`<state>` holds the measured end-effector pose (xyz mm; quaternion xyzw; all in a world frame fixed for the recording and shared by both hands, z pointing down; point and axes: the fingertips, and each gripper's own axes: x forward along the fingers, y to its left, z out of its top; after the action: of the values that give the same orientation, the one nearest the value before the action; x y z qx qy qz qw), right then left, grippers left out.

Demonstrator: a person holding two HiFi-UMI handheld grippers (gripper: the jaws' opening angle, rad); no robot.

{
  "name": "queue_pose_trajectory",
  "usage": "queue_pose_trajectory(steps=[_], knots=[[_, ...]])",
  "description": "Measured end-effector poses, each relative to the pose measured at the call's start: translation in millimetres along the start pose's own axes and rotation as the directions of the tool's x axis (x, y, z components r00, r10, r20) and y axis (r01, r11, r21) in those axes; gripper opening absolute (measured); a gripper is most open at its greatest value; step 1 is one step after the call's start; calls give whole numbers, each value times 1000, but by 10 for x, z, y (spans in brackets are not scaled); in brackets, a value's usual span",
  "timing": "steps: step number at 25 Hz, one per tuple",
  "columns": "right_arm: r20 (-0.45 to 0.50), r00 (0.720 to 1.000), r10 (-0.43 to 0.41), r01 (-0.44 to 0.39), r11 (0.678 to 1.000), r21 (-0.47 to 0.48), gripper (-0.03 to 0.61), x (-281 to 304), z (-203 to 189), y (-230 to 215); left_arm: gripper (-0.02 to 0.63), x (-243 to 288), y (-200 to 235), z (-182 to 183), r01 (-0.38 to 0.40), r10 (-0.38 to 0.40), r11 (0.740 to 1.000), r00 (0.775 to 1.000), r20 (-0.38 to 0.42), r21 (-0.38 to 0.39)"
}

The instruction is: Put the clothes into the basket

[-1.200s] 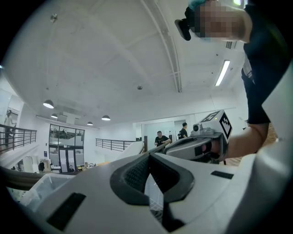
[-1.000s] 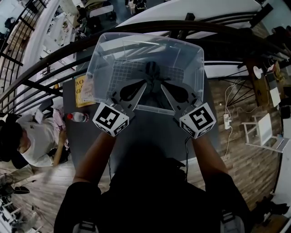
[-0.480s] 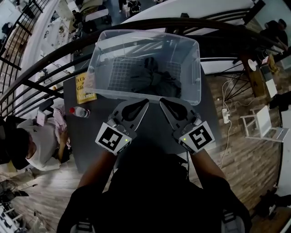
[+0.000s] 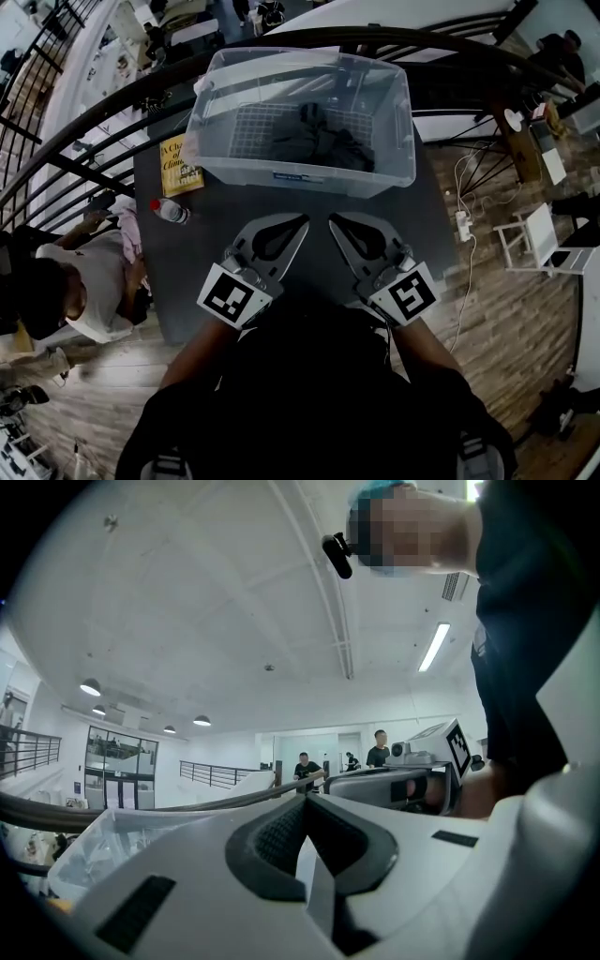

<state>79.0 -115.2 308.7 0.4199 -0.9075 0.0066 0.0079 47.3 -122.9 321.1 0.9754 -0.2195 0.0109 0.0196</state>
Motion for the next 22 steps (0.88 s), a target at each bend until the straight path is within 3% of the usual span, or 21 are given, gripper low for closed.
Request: queue_pose_trajectory(steps=[11, 22], knots=[[-12, 1000, -1, 1, 1000, 2, 17, -132, -48, 374, 3, -284, -229, -8, 14, -14, 1000, 1000, -3, -2], [-19, 1000, -2, 2, 1000, -6, 17, -164, -43, 427, 3, -340, -293, -27, 19, -19, 1000, 1000, -6, 9]])
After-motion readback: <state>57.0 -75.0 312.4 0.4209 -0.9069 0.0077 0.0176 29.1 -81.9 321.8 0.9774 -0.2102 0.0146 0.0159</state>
